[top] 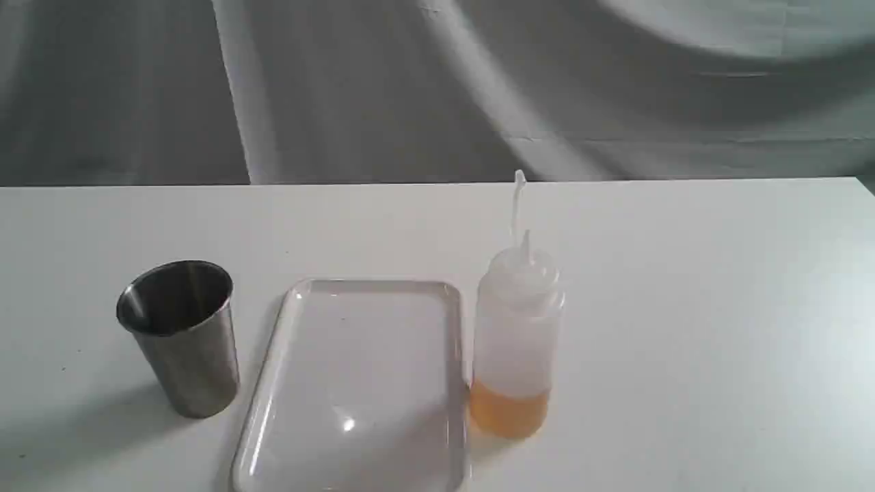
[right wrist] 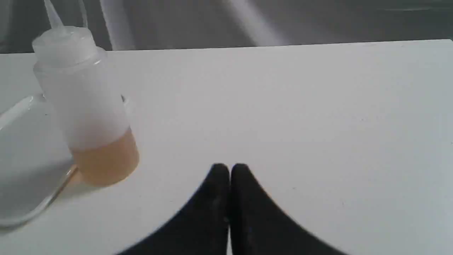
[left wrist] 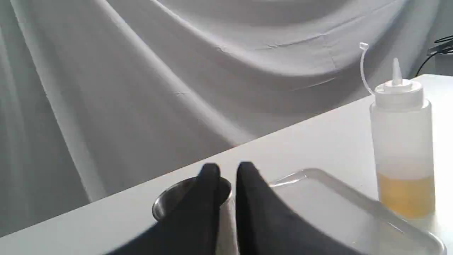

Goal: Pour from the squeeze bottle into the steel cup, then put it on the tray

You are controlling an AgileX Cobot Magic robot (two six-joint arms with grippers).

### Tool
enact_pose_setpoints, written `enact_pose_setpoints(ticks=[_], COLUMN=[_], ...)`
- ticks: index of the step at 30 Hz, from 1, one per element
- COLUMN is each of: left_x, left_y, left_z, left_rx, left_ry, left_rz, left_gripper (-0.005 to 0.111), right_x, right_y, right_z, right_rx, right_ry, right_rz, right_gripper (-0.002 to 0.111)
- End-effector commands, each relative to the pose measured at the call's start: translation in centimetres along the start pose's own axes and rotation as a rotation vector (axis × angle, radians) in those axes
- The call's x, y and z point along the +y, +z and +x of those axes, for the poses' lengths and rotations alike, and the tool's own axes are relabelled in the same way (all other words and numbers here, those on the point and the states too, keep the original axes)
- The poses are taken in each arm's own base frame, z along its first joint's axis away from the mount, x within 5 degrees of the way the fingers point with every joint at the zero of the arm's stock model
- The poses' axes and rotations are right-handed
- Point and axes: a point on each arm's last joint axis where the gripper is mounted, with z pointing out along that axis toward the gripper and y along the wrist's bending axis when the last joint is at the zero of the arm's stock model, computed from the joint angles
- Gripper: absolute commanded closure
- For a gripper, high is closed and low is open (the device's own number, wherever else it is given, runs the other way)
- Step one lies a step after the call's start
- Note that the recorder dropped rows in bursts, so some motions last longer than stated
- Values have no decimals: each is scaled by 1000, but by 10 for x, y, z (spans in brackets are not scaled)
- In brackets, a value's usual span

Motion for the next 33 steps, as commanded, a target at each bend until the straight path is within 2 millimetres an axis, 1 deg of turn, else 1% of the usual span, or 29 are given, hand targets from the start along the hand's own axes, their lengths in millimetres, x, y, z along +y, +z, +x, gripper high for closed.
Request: enact_pose_setpoints(ticks=[1,19,26,30,33], left_x=[0,0,0,0,0], left_y=[0,0,0,0,0], left_z=[1,1,1,1,1], left_rx=[1,1,1,1,1], left_ry=[-5,-5,-5,-5,-5], left_rz=[0,0,0,0,0], left_gripper=[98,98,98,98,98], right_x=[0,-1,-1,-1,-1], right_y=[0,0,-1,-2,-4], right_z=[1,0,-9,-18,-25], right_rx=[-3,-9,-116,-208,-288], right_ry=[4,4,3,3,52], right_rz=[7,8,10,11,3], right_gripper=[108,108,108,108,108])
